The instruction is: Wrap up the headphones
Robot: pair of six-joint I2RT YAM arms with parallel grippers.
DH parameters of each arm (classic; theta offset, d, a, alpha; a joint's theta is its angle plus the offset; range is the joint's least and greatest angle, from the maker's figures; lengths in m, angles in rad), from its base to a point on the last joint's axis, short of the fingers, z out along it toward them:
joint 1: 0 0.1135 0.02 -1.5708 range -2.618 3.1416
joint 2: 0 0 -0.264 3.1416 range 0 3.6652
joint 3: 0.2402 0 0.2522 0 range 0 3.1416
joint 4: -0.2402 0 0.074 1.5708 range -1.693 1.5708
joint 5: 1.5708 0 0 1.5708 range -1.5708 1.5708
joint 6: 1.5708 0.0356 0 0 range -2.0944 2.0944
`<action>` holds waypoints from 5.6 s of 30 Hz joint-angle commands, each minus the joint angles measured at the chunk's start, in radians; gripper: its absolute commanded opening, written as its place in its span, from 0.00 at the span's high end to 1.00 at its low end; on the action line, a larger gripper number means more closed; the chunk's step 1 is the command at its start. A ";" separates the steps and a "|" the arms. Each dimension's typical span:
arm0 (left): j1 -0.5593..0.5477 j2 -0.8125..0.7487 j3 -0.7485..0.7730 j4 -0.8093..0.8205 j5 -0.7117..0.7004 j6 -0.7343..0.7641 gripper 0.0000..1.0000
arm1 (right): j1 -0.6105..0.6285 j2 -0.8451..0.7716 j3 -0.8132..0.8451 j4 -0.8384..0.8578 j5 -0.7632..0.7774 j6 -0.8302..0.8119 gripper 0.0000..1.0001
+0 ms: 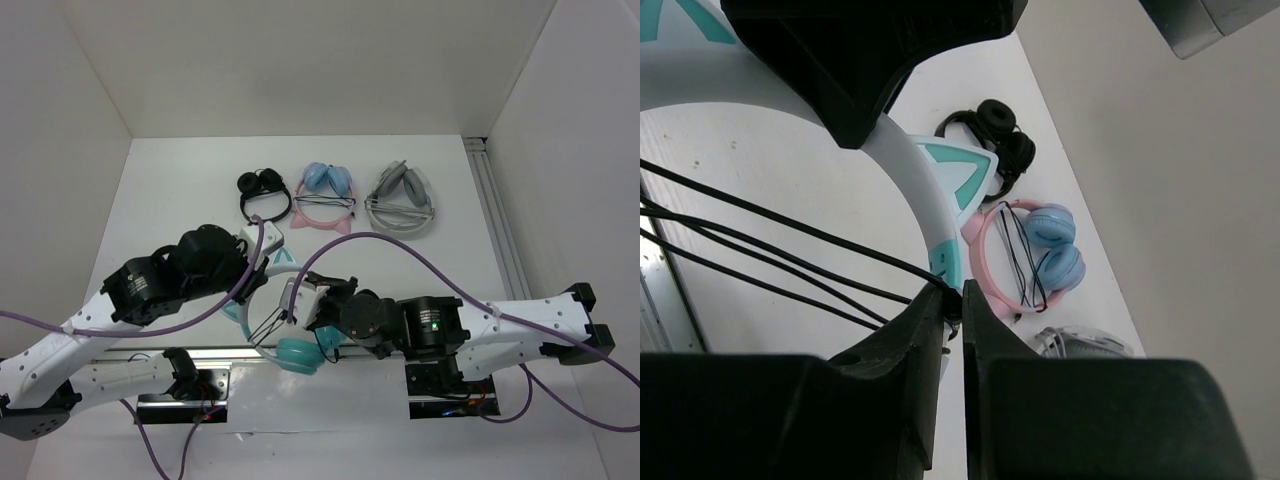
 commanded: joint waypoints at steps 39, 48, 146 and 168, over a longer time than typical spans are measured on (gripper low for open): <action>-0.017 -0.036 0.039 -0.063 -0.003 -0.025 1.00 | -0.303 -0.054 0.011 0.001 -0.158 0.040 0.68; -0.017 -0.069 0.030 -0.063 -0.003 -0.025 1.00 | -0.355 -0.003 0.057 -0.051 -0.268 0.063 0.60; 0.987 0.645 0.125 0.204 -0.443 -0.778 1.00 | -0.400 -0.219 -0.086 0.076 -0.035 0.614 0.41; 1.052 1.050 0.341 0.304 -0.538 -1.008 1.00 | -0.391 -0.186 -0.172 0.139 -0.063 0.614 0.41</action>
